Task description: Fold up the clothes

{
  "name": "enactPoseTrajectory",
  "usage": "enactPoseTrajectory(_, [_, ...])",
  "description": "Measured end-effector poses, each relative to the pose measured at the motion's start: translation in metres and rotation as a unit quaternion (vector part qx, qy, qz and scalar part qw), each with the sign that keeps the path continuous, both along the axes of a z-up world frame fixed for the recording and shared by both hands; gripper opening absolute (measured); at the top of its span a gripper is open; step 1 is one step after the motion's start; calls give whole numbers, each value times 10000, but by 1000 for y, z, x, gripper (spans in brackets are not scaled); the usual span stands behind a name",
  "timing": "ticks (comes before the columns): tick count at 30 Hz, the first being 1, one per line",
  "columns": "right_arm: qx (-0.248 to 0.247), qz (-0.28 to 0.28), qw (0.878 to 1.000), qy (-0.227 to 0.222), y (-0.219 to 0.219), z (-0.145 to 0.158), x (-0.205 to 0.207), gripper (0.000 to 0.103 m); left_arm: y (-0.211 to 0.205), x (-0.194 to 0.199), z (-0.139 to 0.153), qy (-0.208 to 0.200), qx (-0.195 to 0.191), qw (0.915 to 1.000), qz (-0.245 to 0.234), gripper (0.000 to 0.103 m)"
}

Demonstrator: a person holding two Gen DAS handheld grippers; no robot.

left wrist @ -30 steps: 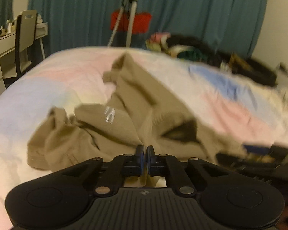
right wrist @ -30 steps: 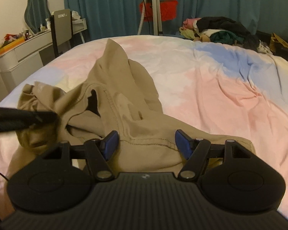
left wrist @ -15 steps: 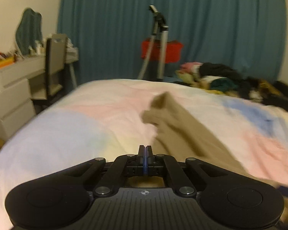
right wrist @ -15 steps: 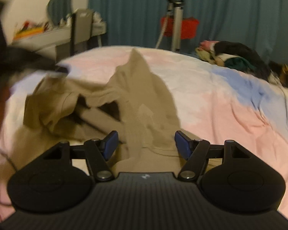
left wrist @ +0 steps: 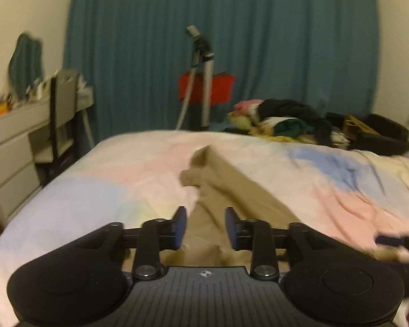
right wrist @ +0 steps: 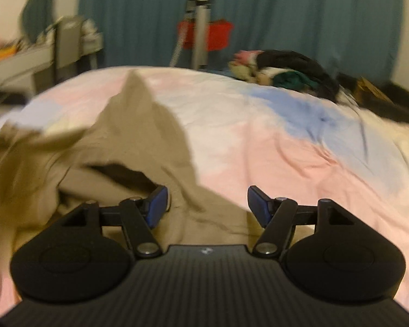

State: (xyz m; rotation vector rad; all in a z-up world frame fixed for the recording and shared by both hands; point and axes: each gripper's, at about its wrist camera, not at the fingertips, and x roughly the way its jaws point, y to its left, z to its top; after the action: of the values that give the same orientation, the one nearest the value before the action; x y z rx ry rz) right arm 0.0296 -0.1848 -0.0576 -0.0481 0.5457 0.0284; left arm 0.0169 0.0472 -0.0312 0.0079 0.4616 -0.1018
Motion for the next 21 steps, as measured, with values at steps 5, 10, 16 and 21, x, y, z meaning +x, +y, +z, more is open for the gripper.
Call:
enactPoseTrajectory(5, [318,-662,9970,-253,-26,7,1,67,-32,-14,-14,329,299,9958,-805,45])
enactPoseTrajectory(10, [547,-899,9941,-259,-42,10,8,67,-57,8,-49,963,842,9884,-815,47])
enactPoseTrajectory(16, [675,-576,9959,-186,-33,8,8,67,-66,19,-69,1033,1507,9818,-518,21])
enactPoseTrajectory(21, [662,-134,9973,-274,-17,9,4,67,-46,3,-39,696,929,9914,-603,12])
